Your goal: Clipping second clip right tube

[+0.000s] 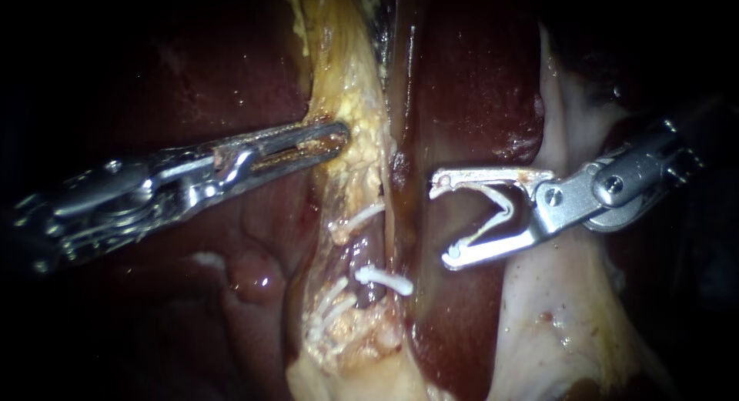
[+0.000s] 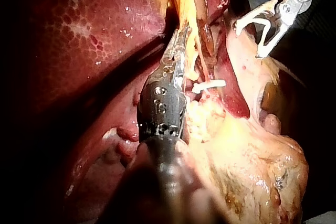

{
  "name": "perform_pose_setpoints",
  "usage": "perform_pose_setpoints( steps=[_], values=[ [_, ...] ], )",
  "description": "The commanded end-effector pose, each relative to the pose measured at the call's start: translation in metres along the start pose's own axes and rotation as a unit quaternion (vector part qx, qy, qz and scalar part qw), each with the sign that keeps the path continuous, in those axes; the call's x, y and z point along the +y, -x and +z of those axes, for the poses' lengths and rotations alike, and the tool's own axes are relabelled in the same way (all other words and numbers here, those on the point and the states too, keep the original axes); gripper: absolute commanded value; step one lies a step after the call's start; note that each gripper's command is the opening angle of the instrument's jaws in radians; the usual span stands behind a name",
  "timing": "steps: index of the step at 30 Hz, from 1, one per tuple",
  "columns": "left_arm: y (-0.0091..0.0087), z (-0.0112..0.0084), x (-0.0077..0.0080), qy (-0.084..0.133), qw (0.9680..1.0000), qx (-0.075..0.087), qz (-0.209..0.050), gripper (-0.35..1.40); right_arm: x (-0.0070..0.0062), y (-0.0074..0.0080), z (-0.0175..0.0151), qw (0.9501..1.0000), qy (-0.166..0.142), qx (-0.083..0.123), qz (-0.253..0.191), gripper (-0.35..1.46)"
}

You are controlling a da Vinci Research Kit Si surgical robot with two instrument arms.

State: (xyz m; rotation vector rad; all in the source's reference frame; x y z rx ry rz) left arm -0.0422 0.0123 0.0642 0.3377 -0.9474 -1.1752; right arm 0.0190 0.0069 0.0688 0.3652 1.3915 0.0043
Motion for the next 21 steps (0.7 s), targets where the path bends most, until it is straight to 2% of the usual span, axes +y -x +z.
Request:
perform_pose_setpoints(
  steps=[1,3,6,10,13,15,18,20,21],
  values=[
    [0.0000,0.0000,0.0000,0.000,1.0000,0.000,0.000,-0.35,0.0000,0.0000,0.0000,1.0000,0.000,0.000,0.000,0.60],
    [0.0000,0.0000,0.0000,0.000,1.0000,0.000,0.000,-0.35,0.0000,-0.0001,0.0000,1.0000,0.000,0.000,0.009,0.60],
    [0.0001,-0.0003,0.0000,0.000,1.0000,0.000,0.000,-0.35,0.0001,-0.0003,0.0003,0.9976,-0.003,0.003,0.069,0.60],
    [0.0009,-0.0018,0.0000,0.003,1.0000,0.001,-0.002,-0.35,-0.0001,-0.0004,0.0012,0.9933,-0.015,0.008,0.114,0.60],
    [0.0018,-0.0035,0.0000,0.008,1.0000,-0.001,-0.004,-0.35,-0.0003,-0.0001,0.0019,0.9893,-0.020,0.002,0.145,0.60],
    [0.0023,-0.0048,-0.0003,0.007,0.9999,-0.004,-0.006,-0.35,-0.0005,0.0002,0.0024,0.9850,-0.033,-0.018,0.168,0.60],
    [0.0028,-0.0066,-0.0010,0.007,0.9999,-0.009,-0.008,-0.35,-0.0005,0.0006,0.0032,0.9794,-0.045,-0.067,0.185,0.59],
    [0.0030,-0.0073,-0.0014,0.008,0.9999,-0.012,-0.009,-0.35,-0.0004,0.0010,0.0036,0.9783,-0.045,-0.076,0.187,0.58],
    [0.0031,-0.0077,-0.0015,0.009,0.9999,-0.012,-0.009,-0.35,-0.0003,0.0013,0.0039,0.9775,-0.044,-0.073,0.193,0.58]
  ],
)
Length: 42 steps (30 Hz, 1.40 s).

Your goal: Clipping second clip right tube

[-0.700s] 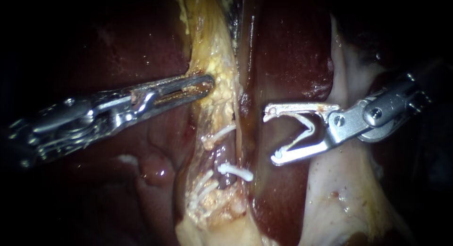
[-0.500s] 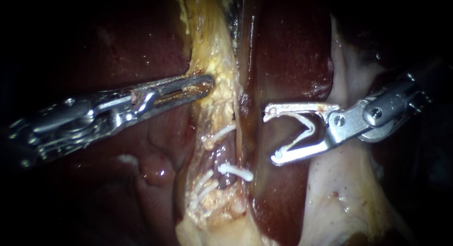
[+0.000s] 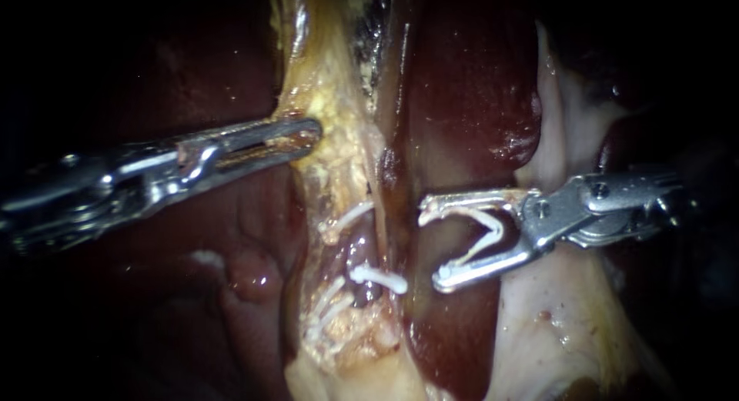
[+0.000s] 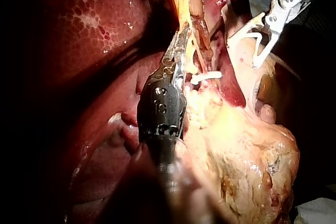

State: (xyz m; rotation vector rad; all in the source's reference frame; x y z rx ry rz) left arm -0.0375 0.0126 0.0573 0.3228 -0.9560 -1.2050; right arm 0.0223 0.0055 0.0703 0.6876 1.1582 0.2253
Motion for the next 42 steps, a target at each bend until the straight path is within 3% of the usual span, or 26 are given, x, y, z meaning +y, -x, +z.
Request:
perform_pose_setpoints(
  steps=[1,13,22,30,40,42],
  values=[
    [0.0001,-0.0003,-0.0001,0.002,1.0000,-0.001,0.000,-0.35,0.0002,0.0003,0.0005,1.0000,0.000,0.002,0.009,0.58],
    [0.0007,-0.0030,0.0008,0.010,0.9999,-0.007,-0.001,-0.35,0.0018,0.0023,0.0040,0.9988,0.009,-0.001,0.048,0.57],
    [0.0014,-0.0050,0.0000,0.012,0.9998,-0.014,-0.004,-0.35,0.0031,0.0032,0.0047,0.9979,0.022,-0.012,0.060,0.56],
    [0.0015,-0.0061,-0.0007,0.012,0.9998,-0.018,-0.006,-0.35,0.0040,0.0038,0.0059,0.9968,0.034,-0.025,0.068,0.54],
    [0.0016,-0.0067,-0.0006,0.012,0.9998,-0.017,-0.006,-0.35,0.0049,0.0050,0.0093,0.9962,0.034,-0.027,0.076,0.56],
    [0.0016,-0.0067,-0.0006,0.012,0.9998,-0.017,-0.006,-0.35,0.0052,0.0050,0.0098,0.9961,0.028,-0.019,0.081,0.57]
  ],
)
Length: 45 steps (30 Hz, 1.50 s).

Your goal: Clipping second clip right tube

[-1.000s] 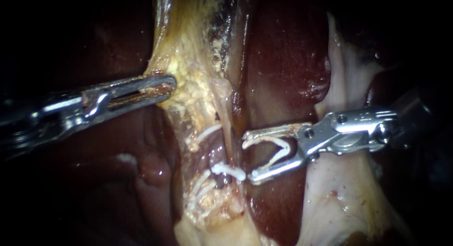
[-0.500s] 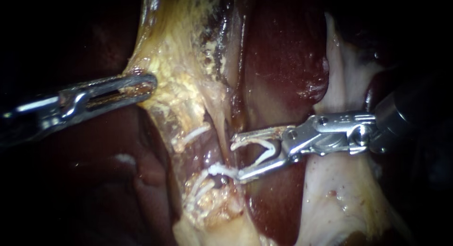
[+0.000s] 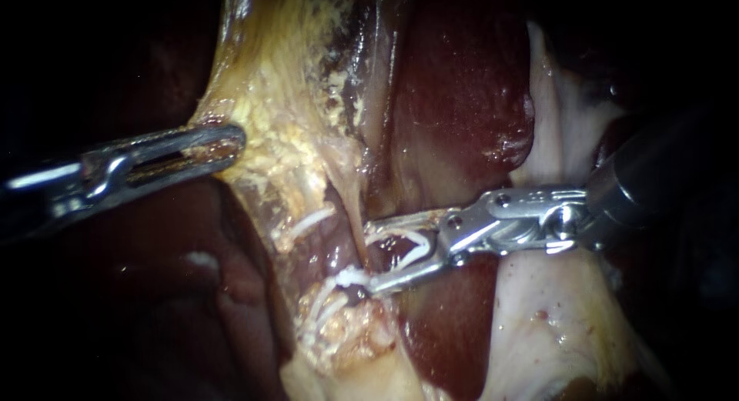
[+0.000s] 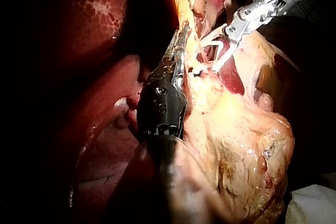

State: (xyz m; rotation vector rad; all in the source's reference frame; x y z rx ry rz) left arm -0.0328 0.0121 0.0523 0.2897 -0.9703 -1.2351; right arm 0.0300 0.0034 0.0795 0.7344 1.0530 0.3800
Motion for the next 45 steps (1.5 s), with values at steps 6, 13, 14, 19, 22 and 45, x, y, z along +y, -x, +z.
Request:
perform_pose_setpoints(
  steps=[6,13,14,19,22,45],
  values=[
    [0.0000,0.0000,0.0004,0.001,1.0000,0.000,0.000,-0.35,0.0002,-0.0002,0.0011,0.9986,-0.036,0.029,0.026,0.57],
    [0.0000,0.0002,0.0011,0.004,1.0000,-0.001,-0.002,-0.35,0.0000,0.0002,0.0017,0.9953,-0.077,0.040,0.043,0.53],
    [0.0000,0.0002,0.0012,0.004,1.0000,-0.001,-0.002,-0.35,0.0000,0.0003,0.0018,0.9948,-0.081,0.040,0.047,0.53],
    [0.0000,0.0002,0.0012,0.004,1.0000,-0.001,-0.002,-0.35,0.0000,0.0005,0.0031,0.9931,-0.098,0.038,0.052,0.49],
    [0.0000,0.0002,0.0013,0.004,1.0000,-0.001,-0.002,-0.35,0.0000,0.0006,0.0036,0.9927,-0.104,0.037,0.050,0.47],
    [0.0000,0.0001,0.0013,0.006,1.0000,-0.002,-0.003,-0.35,0.0013,0.0017,0.0015,0.9934,-0.073,0.045,0.077,-0.35]
  ],
)
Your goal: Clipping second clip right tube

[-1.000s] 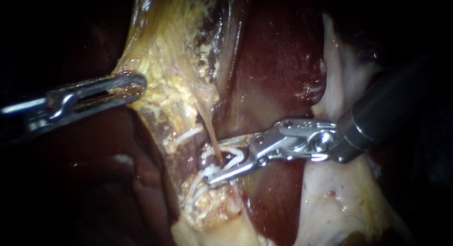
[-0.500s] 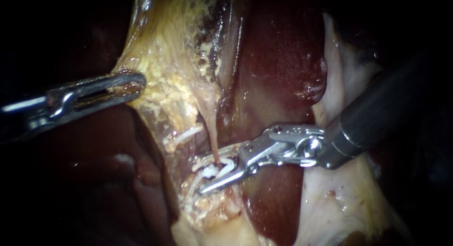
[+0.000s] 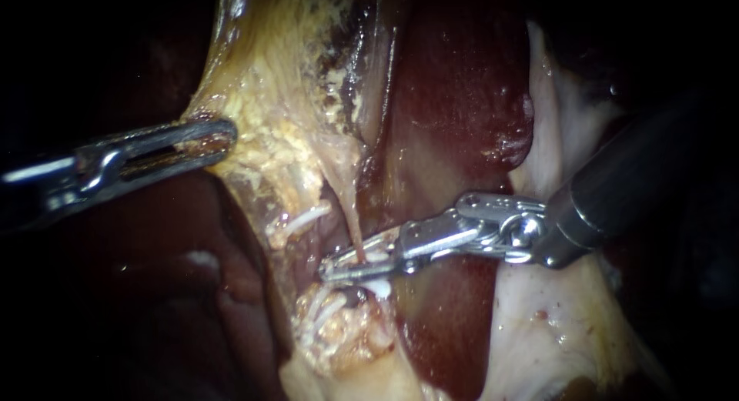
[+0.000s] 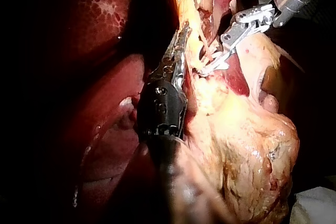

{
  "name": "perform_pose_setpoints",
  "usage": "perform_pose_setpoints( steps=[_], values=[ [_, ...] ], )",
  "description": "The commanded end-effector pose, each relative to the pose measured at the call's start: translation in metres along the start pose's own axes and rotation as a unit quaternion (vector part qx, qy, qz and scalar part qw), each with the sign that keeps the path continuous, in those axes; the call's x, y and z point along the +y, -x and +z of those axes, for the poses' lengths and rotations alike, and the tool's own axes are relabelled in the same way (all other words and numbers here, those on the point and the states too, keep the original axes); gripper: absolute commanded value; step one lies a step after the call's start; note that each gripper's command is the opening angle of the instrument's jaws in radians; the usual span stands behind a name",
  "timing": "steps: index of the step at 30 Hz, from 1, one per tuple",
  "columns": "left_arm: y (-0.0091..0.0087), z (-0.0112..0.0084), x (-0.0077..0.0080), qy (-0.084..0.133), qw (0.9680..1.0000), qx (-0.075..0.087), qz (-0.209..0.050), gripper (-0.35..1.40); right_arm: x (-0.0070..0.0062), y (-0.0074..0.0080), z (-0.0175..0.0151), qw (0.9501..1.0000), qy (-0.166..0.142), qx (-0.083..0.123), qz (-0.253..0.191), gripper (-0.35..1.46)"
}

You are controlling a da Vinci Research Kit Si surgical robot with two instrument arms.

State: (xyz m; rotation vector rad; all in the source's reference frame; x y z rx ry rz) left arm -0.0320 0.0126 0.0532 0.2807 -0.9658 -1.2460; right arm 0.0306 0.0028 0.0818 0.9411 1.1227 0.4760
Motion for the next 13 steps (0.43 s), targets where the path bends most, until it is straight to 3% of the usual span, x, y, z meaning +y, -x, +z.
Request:
perform_pose_setpoints(
  steps=[1,13],
  values=[
    [0.0000,0.0000,0.0000,0.000,1.0000,0.000,0.000,-0.35,0.0000,0.0001,0.0001,1.0000,-0.001,-0.002,-0.001,-0.35],
    [0.0000,0.0001,0.0002,0.000,1.0000,0.000,0.000,-0.35,0.0001,0.0004,0.0003,1.0000,-0.002,-0.003,0.001,-0.35]
  ],
)
